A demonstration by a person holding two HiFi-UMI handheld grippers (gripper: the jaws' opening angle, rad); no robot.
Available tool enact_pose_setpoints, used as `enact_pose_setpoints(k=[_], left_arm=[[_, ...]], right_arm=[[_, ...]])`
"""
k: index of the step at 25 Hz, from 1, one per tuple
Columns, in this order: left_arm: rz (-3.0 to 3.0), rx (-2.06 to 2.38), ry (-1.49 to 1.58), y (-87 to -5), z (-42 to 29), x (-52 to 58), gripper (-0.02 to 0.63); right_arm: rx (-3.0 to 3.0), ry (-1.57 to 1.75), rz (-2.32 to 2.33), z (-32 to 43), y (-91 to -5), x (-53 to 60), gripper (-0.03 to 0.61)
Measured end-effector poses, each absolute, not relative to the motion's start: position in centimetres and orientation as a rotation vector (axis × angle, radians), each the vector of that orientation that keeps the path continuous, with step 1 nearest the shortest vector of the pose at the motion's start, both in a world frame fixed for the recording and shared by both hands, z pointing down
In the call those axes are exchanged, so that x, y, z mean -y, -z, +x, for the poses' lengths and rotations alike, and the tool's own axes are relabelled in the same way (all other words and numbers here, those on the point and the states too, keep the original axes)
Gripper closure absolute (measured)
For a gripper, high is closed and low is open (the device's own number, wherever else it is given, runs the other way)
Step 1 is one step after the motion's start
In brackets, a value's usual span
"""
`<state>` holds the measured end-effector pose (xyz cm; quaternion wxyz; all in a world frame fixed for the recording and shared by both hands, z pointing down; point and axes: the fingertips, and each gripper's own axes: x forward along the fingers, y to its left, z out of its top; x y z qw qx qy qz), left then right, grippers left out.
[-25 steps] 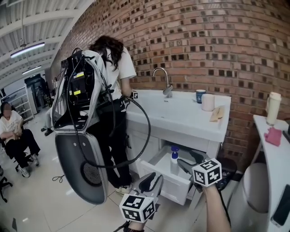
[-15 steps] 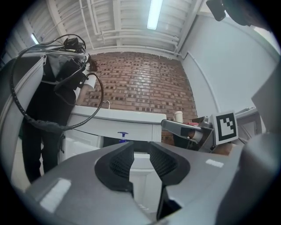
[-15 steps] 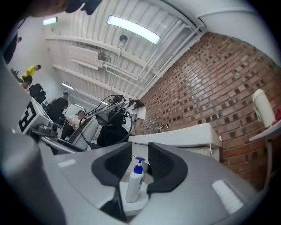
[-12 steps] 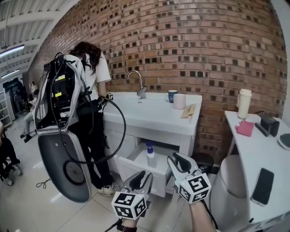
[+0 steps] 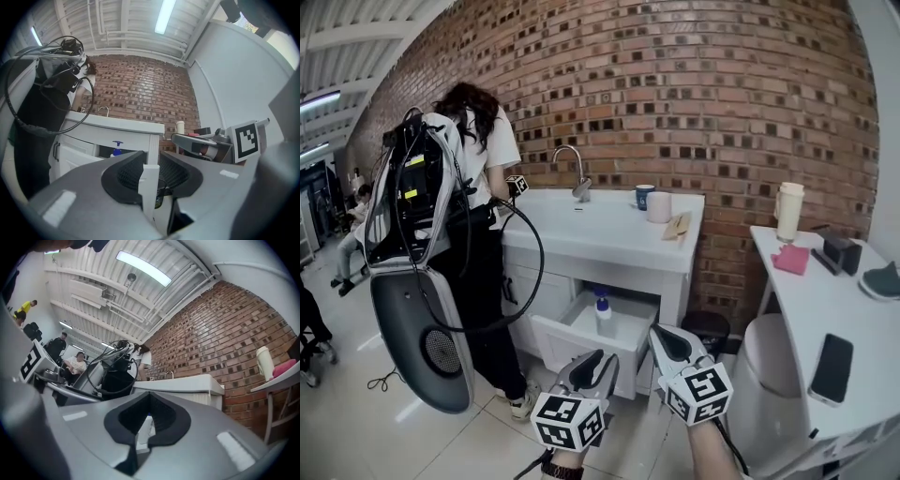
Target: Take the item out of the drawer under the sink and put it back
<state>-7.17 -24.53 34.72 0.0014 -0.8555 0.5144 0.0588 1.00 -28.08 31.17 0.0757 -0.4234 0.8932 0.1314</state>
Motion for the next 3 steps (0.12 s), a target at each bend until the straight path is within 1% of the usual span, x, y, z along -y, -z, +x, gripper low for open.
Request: enact_pose_setpoints(k=[3], left_arm=[[-2.709,-1.582,-0.187,-34.83,-6.72,24.13,0.494]], right_arm=[[-2.726,-0.396,-1.206,0.07,-31.73,27.17,0.578]])
